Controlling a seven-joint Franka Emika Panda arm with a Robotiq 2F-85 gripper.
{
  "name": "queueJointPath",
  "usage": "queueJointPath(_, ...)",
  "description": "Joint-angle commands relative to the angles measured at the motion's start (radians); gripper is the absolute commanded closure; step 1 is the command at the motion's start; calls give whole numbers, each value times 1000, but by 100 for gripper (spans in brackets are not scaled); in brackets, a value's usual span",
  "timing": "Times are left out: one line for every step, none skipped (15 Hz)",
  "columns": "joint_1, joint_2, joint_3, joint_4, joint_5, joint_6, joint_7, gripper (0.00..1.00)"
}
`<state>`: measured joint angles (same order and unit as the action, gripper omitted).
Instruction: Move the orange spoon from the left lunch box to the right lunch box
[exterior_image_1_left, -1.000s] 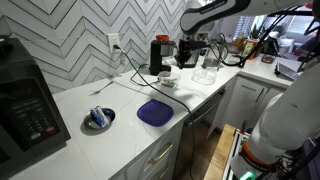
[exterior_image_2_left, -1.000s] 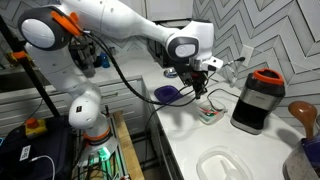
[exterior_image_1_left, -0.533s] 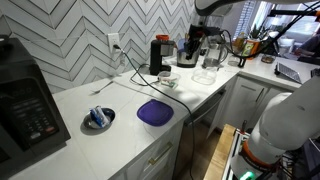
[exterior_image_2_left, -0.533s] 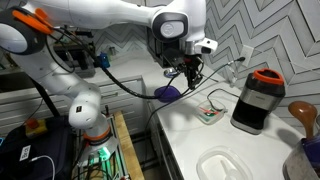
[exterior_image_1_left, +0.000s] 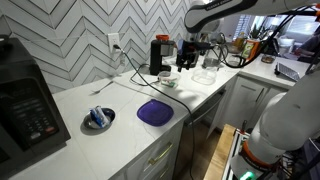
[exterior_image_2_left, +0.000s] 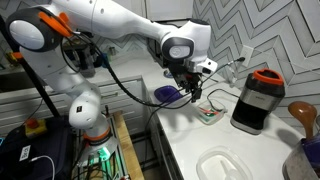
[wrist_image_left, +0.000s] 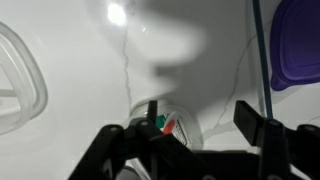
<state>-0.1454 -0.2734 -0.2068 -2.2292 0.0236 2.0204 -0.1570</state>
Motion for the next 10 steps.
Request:
queueJointPath(-11, 7, 18, -4, -29, 36, 51, 5)
queueJointPath(-6, 18, 13, -3, -2, 64, 48, 3)
queueJointPath(-7, 36, 10, 9, 10, 92, 60, 0)
queueJointPath(-8, 48, 7, 20, 16, 108, 61, 0)
queueJointPath(-12, 77, 4, 37, 15, 122, 70, 0)
queueJointPath(-12, 102, 0, 49, 25, 122, 70, 0)
queueJointPath(-14, 134, -3, 61, 24, 125, 69, 7)
queueJointPath(-15, 171, -9, 79, 38, 115, 58, 15)
queueJointPath(-15, 204, -12, 92, 56, 115, 51, 26)
queueJointPath(-18, 240, -17, 115, 80, 108, 40, 33)
